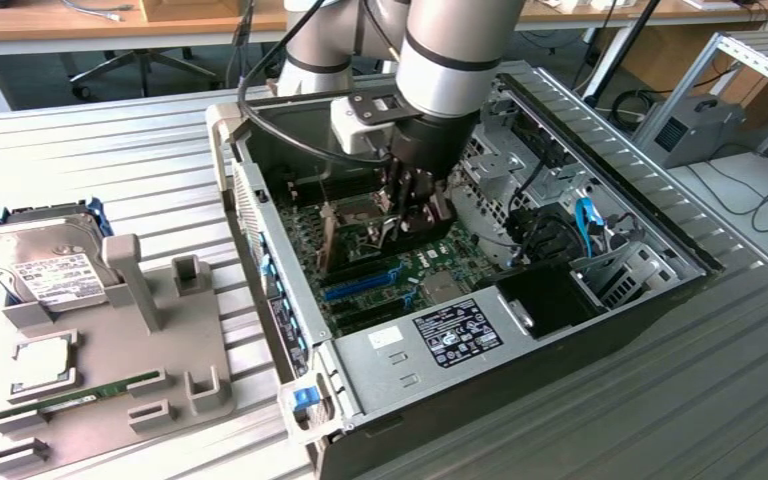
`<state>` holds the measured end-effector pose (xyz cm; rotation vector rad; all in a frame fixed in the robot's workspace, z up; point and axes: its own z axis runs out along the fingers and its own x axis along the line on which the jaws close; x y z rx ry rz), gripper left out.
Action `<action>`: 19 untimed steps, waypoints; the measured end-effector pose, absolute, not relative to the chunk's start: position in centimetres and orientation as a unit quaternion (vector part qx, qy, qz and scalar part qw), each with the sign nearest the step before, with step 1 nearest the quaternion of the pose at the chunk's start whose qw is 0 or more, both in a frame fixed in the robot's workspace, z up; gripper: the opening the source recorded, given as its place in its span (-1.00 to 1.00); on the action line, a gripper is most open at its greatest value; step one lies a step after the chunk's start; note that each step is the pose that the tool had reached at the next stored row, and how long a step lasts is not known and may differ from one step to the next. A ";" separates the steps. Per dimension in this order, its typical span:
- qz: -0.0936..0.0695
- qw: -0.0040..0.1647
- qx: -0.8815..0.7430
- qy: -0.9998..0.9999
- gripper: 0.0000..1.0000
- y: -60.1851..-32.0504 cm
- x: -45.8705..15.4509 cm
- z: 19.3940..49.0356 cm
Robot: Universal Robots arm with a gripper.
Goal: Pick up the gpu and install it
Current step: 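Insert the gpu into the slot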
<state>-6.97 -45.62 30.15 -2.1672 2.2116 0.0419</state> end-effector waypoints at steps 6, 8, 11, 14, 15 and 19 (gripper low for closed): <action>0.014 0.022 -0.700 0.714 -0.48 -45.7 -7.5 29.7; 0.013 0.022 -0.700 0.714 -0.48 -45.7 -7.6 29.6; 0.012 0.021 -0.700 0.714 -0.48 -45.7 -7.7 29.3; 0.010 0.019 -0.700 0.714 -0.48 -45.8 -8.0 29.2; 0.010 0.019 -0.700 0.714 -0.48 -45.8 -8.1 29.1; 0.008 0.017 -0.700 0.714 -0.48 -46.0 -8.7 28.9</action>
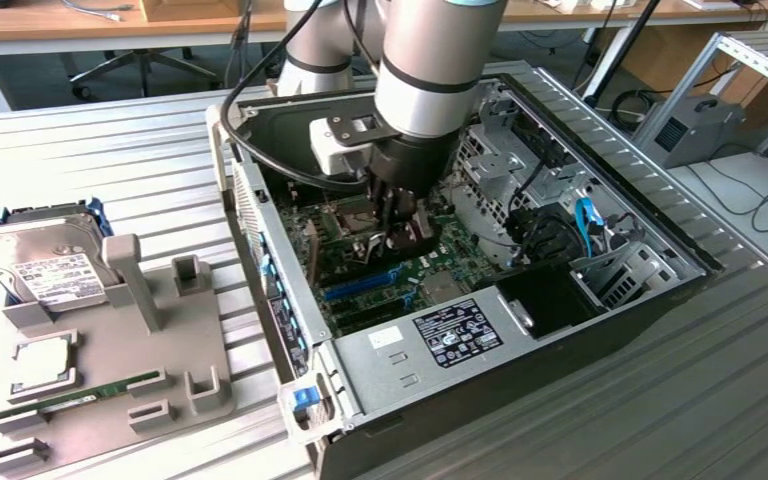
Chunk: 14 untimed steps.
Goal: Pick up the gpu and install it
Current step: 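Insert the gpu into the slot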
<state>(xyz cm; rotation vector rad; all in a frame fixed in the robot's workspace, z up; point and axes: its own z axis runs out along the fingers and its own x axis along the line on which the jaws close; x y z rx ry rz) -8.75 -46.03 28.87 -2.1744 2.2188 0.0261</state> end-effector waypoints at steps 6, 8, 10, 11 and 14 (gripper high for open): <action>0.006 0.015 -0.700 0.714 -0.48 -46.1 -9.8 28.4; 0.005 0.014 -0.700 0.714 -0.48 -46.1 -10.2 28.2; 0.004 0.013 -0.700 0.714 -0.48 -46.1 -10.5 27.8; 0.003 0.012 -0.700 0.714 -0.48 -46.1 -10.6 27.6; 0.003 0.012 -0.700 0.714 -0.48 -46.1 -10.9 27.4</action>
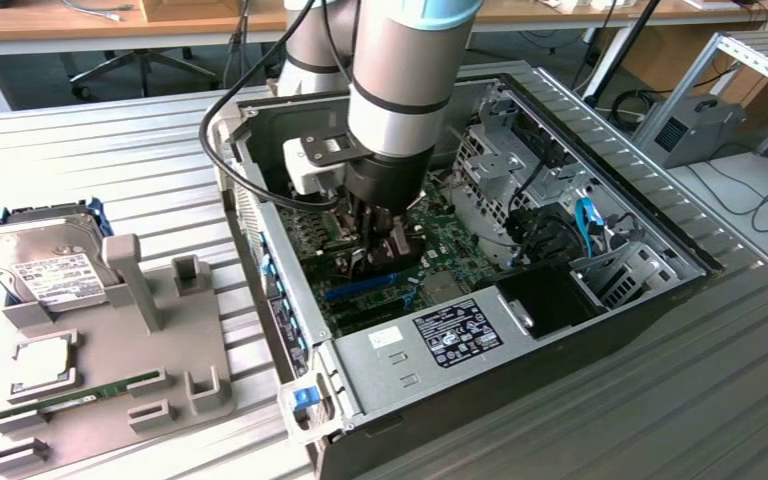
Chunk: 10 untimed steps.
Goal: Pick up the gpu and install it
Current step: 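Insert the gpu into the slot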
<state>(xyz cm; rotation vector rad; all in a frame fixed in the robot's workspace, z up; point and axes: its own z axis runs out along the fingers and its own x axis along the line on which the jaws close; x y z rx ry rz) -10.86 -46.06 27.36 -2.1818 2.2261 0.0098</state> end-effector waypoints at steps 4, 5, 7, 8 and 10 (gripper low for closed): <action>0.003 0.012 -0.700 0.714 -0.48 -46.1 -10.9 27.1; 0.003 0.012 -0.700 0.714 -0.48 -46.1 -10.9 27.1; 0.003 0.012 -0.700 0.714 -0.48 -46.1 -10.9 26.9; 0.003 0.012 -0.700 0.714 -0.48 -46.1 -10.9 26.9; 0.002 0.011 -0.700 0.714 -0.48 -46.1 -10.9 26.7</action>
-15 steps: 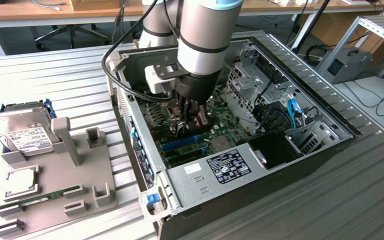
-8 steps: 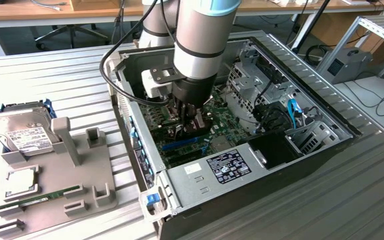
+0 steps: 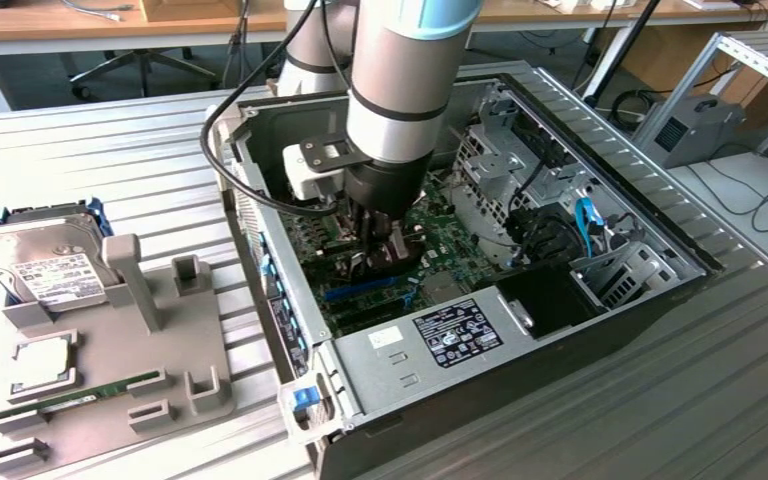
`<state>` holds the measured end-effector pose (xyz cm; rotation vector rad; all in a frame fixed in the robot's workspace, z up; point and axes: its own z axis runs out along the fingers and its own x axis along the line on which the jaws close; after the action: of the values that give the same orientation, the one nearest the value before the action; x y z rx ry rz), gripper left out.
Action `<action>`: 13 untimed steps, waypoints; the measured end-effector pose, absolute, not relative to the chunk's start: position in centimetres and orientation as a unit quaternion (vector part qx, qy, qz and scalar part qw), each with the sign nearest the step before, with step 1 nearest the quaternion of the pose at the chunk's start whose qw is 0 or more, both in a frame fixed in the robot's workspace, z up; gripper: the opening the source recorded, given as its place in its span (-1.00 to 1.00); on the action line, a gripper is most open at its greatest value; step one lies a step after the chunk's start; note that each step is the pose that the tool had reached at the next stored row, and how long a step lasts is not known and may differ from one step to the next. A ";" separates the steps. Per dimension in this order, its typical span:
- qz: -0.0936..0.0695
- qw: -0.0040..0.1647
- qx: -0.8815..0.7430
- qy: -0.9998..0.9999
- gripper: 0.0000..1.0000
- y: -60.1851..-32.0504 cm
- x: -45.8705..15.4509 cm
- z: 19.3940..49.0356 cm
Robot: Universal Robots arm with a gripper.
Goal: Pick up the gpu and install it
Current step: 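Insert the gpu into the slot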
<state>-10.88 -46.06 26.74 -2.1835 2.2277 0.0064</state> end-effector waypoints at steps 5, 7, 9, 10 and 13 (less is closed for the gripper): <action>0.001 0.010 -0.700 0.714 -0.48 -46.1 -10.9 26.3; 0.001 0.010 -0.700 0.714 -0.48 -46.1 -10.9 26.1; 0.001 0.010 -0.700 0.714 -0.48 -46.1 -10.9 25.9; 0.001 0.010 -0.700 0.714 -0.48 -46.1 -10.9 25.9; 0.001 0.010 -0.700 0.714 -0.48 -46.1 -10.9 25.9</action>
<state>-10.88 -46.06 25.88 -2.1856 2.2298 0.0019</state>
